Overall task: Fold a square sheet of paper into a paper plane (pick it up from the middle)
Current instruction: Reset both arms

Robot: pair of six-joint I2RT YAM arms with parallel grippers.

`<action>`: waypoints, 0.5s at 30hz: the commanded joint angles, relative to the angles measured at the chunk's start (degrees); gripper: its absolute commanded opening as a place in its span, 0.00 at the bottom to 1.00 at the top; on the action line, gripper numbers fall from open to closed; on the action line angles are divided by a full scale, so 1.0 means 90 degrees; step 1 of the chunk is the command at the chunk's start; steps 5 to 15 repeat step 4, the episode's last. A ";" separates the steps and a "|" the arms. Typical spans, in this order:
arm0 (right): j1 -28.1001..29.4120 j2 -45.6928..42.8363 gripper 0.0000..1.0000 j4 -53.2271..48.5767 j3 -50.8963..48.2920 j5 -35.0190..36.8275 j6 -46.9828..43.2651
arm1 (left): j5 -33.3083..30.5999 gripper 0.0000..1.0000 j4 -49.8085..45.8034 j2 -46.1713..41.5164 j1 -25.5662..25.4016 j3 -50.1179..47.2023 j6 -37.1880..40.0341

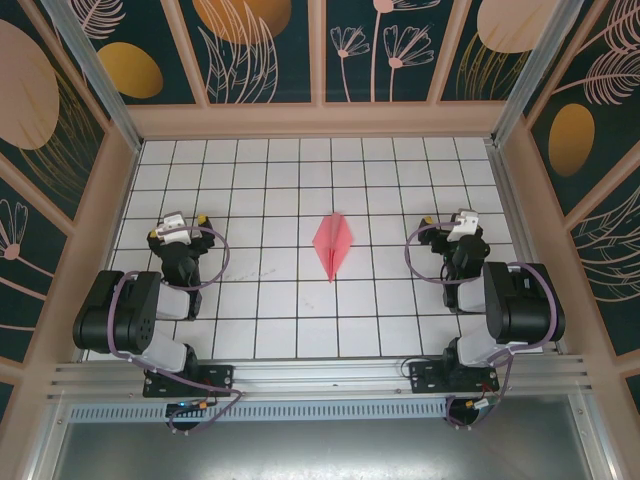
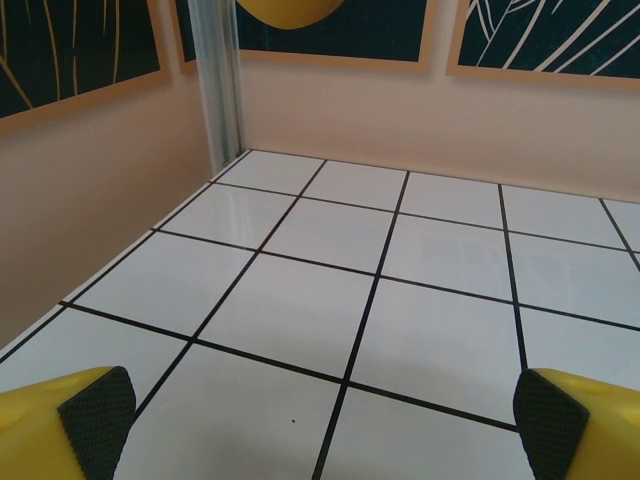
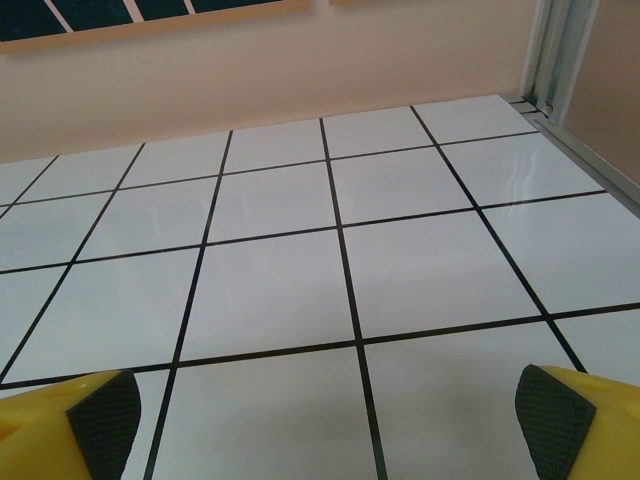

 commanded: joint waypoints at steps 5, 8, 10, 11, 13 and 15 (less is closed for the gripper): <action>-0.0007 0.0038 0.99 0.0321 0.0097 0.0016 0.0062 | 0.0103 0.99 0.0262 -0.0062 0.0037 0.0081 -0.0097; -0.0007 0.0038 0.99 0.0321 0.0097 0.0016 0.0062 | 0.0103 0.99 0.0262 -0.0062 0.0037 0.0081 -0.0097; -0.0007 0.0038 0.99 0.0321 0.0097 0.0016 0.0062 | 0.0103 0.99 0.0262 -0.0062 0.0037 0.0081 -0.0097; -0.0007 0.0038 0.99 0.0321 0.0097 0.0016 0.0062 | 0.0103 0.99 0.0262 -0.0062 0.0037 0.0081 -0.0097; -0.0007 0.0038 0.99 0.0321 0.0097 0.0016 0.0062 | 0.0103 0.99 0.0262 -0.0062 0.0037 0.0081 -0.0097; -0.0007 0.0038 0.99 0.0321 0.0097 0.0016 0.0062 | 0.0103 0.99 0.0262 -0.0062 0.0037 0.0081 -0.0097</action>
